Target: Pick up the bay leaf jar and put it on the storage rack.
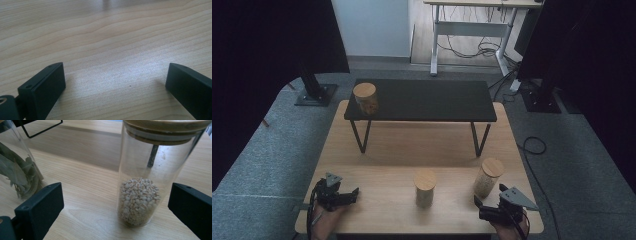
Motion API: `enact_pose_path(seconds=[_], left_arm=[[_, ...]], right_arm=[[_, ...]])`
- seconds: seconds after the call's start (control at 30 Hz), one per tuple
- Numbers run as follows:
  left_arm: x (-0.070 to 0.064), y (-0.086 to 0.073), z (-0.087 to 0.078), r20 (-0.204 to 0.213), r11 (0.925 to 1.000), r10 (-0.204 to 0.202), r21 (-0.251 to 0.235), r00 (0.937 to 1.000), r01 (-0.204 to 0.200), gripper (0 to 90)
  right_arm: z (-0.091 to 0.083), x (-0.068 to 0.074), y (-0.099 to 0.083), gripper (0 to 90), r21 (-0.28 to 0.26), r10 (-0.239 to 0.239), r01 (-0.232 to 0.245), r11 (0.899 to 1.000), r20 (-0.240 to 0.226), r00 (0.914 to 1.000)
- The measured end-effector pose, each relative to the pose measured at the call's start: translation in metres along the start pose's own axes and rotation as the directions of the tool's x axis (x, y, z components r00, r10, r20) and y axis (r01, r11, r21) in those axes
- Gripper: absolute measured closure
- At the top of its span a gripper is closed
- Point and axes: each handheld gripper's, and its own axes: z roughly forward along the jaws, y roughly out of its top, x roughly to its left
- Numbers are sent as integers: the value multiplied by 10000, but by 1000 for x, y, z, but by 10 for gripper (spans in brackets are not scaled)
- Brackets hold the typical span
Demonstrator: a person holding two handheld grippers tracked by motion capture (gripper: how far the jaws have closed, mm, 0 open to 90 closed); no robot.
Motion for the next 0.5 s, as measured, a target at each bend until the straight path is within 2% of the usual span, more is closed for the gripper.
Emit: enact_pose_path(seconds=[0.5], left_arm=[[0,0,0,0,10000,-4,0,10000,4,23]], right_arm=[[3,11,2,0,-17,-201,201,9998,-288,9994]])
